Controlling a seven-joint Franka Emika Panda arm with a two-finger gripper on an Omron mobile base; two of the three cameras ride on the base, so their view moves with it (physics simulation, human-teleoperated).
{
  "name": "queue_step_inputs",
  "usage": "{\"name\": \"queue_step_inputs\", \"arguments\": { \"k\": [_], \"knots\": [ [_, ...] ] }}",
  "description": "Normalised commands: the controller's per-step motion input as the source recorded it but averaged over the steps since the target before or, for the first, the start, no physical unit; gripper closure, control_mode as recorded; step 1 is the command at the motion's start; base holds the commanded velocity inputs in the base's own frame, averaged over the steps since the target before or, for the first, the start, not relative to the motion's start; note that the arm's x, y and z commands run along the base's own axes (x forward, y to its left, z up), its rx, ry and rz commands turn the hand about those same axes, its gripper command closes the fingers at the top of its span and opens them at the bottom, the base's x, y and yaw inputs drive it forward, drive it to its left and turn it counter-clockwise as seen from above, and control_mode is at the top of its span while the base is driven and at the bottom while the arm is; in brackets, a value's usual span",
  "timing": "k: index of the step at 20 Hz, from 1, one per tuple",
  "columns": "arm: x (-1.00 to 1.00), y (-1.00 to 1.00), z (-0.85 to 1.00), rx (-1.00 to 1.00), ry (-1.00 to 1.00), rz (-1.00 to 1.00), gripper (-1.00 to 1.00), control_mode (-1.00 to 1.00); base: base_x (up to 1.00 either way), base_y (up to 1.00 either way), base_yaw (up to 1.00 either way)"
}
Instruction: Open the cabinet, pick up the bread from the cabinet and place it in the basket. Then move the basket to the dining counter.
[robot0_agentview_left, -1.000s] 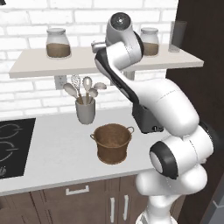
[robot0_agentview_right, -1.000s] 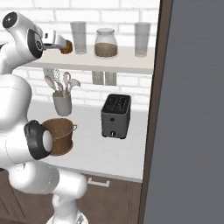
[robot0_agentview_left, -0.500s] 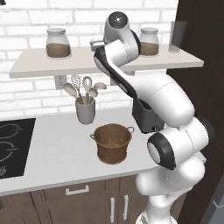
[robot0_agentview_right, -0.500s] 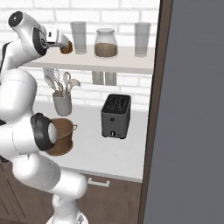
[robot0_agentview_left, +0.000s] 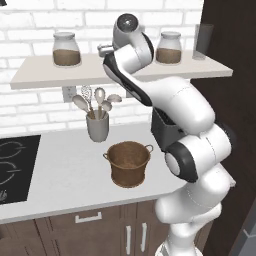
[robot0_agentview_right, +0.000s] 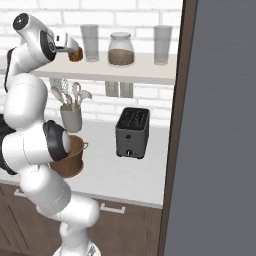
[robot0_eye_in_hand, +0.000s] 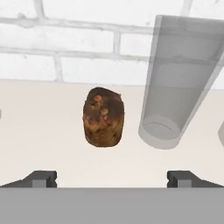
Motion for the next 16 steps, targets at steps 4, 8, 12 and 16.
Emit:
{"name": "queue_step_inputs", "arguments": {
  "k": [4,8,12,16],
  "knots": [
    [0.33,0.00,0.00,0.00,0.04,0.00,-1.00,-1.00,0.00,0.00,0.00],
    [0.33,0.00,0.00,0.00,0.04,0.00,-1.00,-1.00,0.00,0.00,0.00],
    [0.31,0.03,-0.02,0.00,0.05,0.00,-1.00,-1.00,0.00,0.00,0.00],
    [0.28,0.01,-0.06,0.00,0.06,0.00,-1.00,-1.00,0.00,0.00,0.00]
  ]
}}
